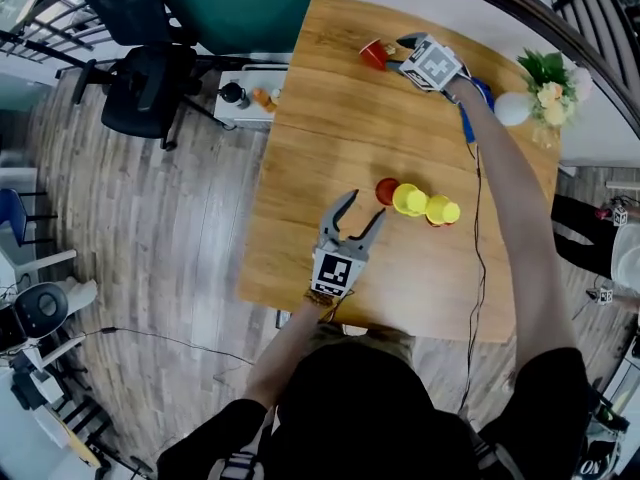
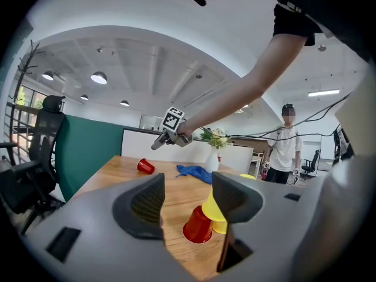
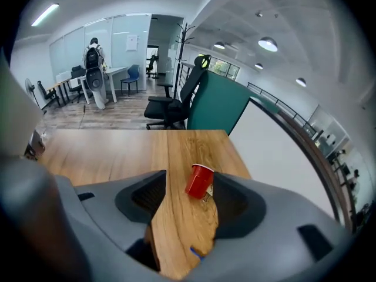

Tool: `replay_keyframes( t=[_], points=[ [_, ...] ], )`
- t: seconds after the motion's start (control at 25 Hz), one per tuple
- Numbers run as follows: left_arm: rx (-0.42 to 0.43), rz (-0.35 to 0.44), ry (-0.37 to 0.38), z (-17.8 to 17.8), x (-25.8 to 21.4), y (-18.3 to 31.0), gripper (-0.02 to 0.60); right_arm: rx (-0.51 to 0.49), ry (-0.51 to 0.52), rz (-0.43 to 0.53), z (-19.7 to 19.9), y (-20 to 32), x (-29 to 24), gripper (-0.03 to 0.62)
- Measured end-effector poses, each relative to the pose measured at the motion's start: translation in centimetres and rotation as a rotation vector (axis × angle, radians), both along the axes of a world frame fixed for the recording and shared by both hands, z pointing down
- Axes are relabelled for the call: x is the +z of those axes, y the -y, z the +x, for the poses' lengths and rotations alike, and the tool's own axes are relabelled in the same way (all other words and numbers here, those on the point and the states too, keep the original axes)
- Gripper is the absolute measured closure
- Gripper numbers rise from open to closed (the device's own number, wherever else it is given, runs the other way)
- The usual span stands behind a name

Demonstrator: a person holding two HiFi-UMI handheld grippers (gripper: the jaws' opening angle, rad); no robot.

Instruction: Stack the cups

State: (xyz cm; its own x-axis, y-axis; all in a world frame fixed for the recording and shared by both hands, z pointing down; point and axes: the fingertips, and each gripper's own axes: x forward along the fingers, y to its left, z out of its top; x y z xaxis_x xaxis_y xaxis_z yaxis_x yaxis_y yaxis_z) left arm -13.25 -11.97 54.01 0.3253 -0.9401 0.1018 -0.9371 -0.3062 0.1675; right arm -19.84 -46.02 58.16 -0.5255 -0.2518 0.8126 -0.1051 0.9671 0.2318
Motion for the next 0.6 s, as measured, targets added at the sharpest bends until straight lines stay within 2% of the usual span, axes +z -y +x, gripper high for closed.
replay_keyframes(
  t=[0.2,0.6],
  points=[
    [-0.034,-0.02,-0.022,-1.4,0.7,-0.3,0.325,0.048,-0.041,-0.018,-1.3,1.6,4.0,0.327],
    [-0.075,-0.05,0.004,-4.4,2.6,-1.9,0.325,0.199,-0.043,-0.067,-1.9,4.7,9.7,0.309]
  ],
)
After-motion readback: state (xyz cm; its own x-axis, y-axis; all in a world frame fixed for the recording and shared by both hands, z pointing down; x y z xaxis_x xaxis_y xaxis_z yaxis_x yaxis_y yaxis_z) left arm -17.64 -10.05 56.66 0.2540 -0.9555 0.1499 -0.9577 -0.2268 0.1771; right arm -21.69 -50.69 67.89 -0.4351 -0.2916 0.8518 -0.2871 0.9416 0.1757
